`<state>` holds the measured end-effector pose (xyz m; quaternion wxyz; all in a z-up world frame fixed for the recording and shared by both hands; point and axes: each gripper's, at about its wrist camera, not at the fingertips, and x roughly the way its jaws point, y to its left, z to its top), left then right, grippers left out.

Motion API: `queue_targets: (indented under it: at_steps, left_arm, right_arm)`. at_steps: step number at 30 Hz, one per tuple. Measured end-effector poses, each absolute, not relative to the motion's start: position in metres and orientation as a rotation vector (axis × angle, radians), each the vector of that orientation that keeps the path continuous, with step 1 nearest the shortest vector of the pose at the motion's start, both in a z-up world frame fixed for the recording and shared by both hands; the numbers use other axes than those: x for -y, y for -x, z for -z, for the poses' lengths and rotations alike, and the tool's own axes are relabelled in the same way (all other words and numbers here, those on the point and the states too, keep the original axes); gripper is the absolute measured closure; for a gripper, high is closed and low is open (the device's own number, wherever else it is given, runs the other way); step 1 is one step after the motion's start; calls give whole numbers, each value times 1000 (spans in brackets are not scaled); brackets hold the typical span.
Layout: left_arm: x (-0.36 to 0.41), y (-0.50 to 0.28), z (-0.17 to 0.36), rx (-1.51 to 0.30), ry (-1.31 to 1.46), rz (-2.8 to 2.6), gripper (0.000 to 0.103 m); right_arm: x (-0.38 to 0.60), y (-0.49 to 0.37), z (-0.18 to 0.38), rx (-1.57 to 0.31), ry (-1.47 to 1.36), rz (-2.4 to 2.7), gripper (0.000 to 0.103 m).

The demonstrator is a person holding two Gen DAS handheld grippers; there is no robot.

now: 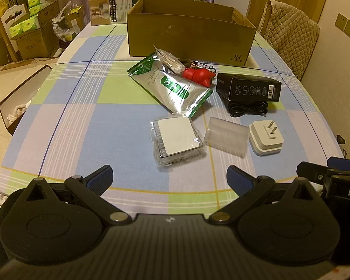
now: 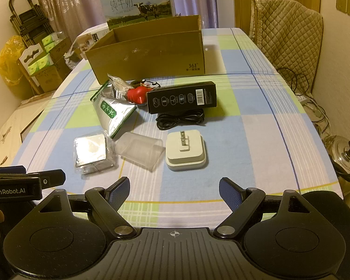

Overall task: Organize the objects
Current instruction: 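Move left tool toward wrapped white pad while right tool approaches white plug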

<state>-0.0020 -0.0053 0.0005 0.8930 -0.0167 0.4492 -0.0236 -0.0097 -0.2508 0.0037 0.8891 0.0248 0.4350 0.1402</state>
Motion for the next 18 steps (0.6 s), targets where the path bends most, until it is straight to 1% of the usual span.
queue_targets:
  at_steps: [18]
  left_arm:
    - [3,0,0,-940,42,47,1]
  right_arm:
    - [245,8,0,-914,-39,-292,22]
